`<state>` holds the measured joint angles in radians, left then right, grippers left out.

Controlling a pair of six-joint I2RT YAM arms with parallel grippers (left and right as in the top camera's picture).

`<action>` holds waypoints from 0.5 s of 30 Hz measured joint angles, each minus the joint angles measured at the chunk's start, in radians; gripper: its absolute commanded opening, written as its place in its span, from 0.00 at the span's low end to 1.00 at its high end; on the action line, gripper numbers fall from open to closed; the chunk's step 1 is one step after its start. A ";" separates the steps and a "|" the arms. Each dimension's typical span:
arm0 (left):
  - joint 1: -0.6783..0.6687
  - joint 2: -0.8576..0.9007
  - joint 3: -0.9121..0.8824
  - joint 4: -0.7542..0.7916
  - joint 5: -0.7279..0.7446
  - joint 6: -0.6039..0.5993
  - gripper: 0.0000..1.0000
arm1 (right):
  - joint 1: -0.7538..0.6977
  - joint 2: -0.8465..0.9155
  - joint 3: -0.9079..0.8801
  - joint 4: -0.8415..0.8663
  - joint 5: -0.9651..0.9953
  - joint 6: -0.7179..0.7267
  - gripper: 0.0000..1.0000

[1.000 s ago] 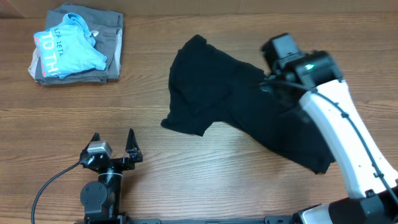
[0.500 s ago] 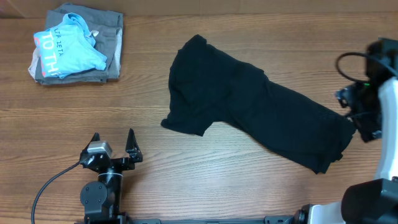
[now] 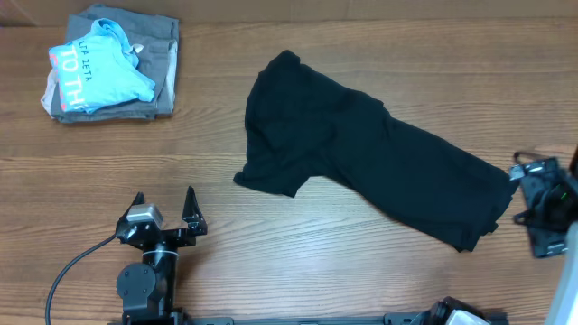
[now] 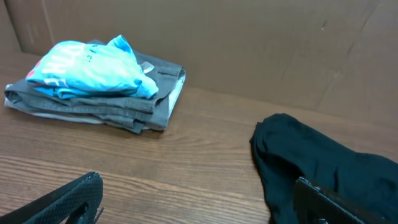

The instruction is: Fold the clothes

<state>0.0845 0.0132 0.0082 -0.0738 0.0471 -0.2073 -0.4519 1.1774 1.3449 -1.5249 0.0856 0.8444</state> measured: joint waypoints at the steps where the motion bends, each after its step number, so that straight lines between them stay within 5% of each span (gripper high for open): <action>1: 0.000 0.000 0.000 0.000 0.000 0.000 1.00 | 0.000 -0.022 -0.046 0.026 -0.012 0.000 1.00; 9: 0.000 0.000 0.000 0.000 0.000 0.000 1.00 | 0.000 -0.032 -0.433 0.346 -0.083 -0.001 1.00; 15: 0.000 0.000 0.000 0.000 0.000 0.000 1.00 | 0.000 0.063 -0.462 0.504 -0.112 0.000 1.00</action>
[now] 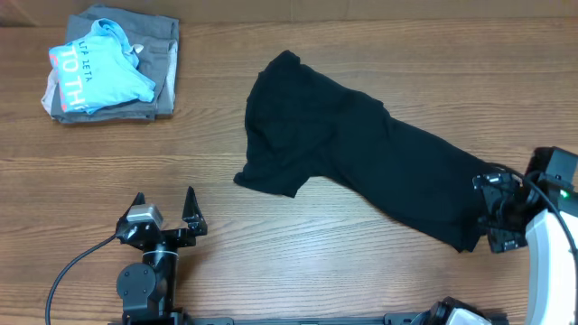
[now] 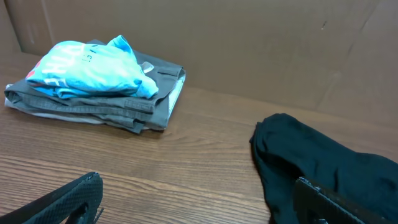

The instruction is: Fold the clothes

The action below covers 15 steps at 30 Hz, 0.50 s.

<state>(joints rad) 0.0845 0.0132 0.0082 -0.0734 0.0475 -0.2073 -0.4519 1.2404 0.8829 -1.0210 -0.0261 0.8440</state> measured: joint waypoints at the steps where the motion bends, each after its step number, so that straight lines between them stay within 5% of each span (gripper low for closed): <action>1: 0.000 0.000 0.000 0.000 0.000 0.000 1.00 | 0.000 0.014 0.000 0.014 -0.002 0.000 1.00; 15: 0.000 0.000 0.000 0.000 0.000 0.000 1.00 | -0.002 0.106 -0.075 0.019 0.060 0.144 1.00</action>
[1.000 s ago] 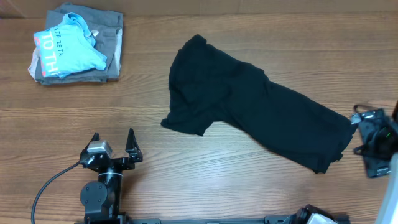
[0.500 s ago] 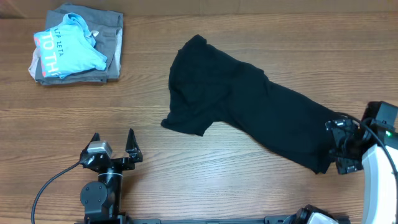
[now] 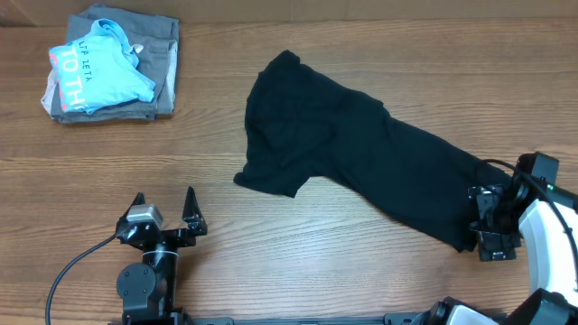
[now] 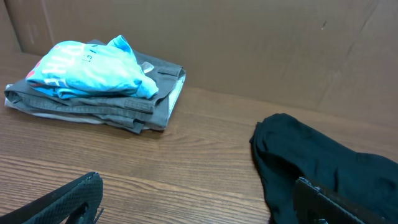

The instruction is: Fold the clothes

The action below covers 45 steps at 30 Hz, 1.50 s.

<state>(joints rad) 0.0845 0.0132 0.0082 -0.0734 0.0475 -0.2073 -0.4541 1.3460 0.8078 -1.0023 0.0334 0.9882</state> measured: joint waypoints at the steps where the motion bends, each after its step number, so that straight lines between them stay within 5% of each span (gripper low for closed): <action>1: 0.000 0.000 0.000 0.000 0.000 0.000 1.00 | -0.002 0.000 -0.013 0.020 0.002 0.003 1.00; 25: 0.000 0.000 0.000 0.000 0.000 0.000 1.00 | 0.043 0.000 -0.082 0.120 -0.139 0.003 0.99; 32: 0.000 0.000 0.000 0.000 0.000 0.000 1.00 | 0.043 0.019 -0.102 0.159 -0.115 0.026 0.54; 34: 0.000 0.000 0.000 0.000 0.000 0.000 1.00 | 0.044 0.027 -0.115 0.176 -0.112 0.026 0.24; 36: 0.000 0.000 0.000 0.000 0.000 0.000 1.00 | 0.043 0.035 -0.120 0.181 -0.109 0.029 0.07; 45: 0.000 0.000 0.000 0.000 0.000 0.000 1.00 | 0.043 0.039 -0.122 0.169 -0.107 0.032 0.04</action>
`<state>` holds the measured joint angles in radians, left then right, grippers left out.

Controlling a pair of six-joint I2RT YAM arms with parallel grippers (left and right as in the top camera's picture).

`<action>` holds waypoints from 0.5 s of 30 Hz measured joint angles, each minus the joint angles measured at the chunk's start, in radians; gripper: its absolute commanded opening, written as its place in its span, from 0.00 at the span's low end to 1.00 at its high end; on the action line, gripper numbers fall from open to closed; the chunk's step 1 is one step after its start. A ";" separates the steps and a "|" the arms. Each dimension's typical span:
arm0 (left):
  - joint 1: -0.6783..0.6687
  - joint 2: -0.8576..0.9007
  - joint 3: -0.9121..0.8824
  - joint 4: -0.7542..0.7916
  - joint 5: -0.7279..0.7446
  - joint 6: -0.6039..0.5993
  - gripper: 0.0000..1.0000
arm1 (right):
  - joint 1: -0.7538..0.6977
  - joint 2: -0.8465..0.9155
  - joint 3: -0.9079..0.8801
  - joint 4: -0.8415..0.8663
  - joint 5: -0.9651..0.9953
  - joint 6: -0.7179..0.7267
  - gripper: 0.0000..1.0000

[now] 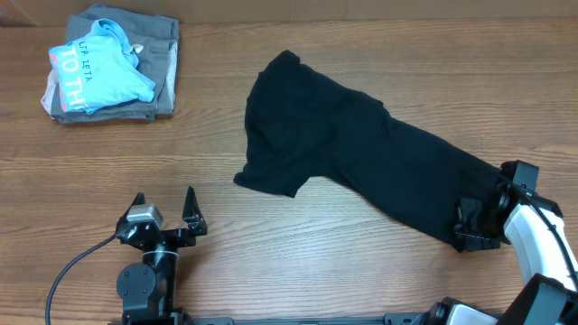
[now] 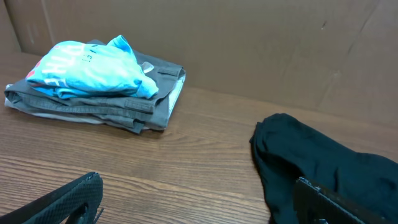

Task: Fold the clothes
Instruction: 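Grasp the lower-right hem of the T-shirt with the right gripper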

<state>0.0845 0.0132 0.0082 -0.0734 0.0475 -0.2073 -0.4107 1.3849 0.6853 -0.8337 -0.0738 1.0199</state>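
A black garment (image 1: 361, 162) lies crumpled across the wooden table, running from upper middle to lower right; its left end shows in the left wrist view (image 2: 311, 162). My right gripper (image 1: 476, 226) sits low on the garment's lower right end, dark against the dark cloth, so how its jaws stand is unclear. My left gripper (image 1: 164, 197) rests at the front left, open and holding nothing, well short of the garment. In its own view the left gripper (image 2: 198, 186) has only bare wood between its fingers (image 2: 74, 196).
A folded stack (image 1: 113, 63) stands at the back left corner, a light blue shirt (image 2: 93, 68) on top of a grey garment (image 2: 143, 106). A brown cardboard wall (image 2: 249, 43) runs along the table's far edge. A black cable (image 1: 72, 266) trails from the left arm.
My right gripper has shifted a little further left and down onto the lower right end of the black garment. The left arm and the cloth have not visibly moved.
The right gripper was off the garment at the table's right edge. It then stood at the garment's right end, then slightly lower at its corner, and now lies on that end. The left gripper stayed open and still throughout.
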 measured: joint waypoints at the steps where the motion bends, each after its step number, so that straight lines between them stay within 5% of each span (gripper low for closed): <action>1: 0.000 0.000 0.000 0.000 0.000 0.000 1.00 | 0.000 0.000 0.003 -0.013 0.001 0.000 0.04; 11: 0.000 0.000 0.000 0.000 0.000 0.000 1.00 | 0.000 -0.069 0.024 -0.071 0.090 0.000 0.07; 15: 0.000 0.000 0.000 0.000 0.000 0.000 1.00 | 0.001 -0.080 0.026 -0.075 0.129 0.001 0.63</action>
<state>0.0845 0.0132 0.0082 -0.0734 0.0475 -0.2073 -0.4095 1.3045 0.7116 -0.9089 0.0551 1.0206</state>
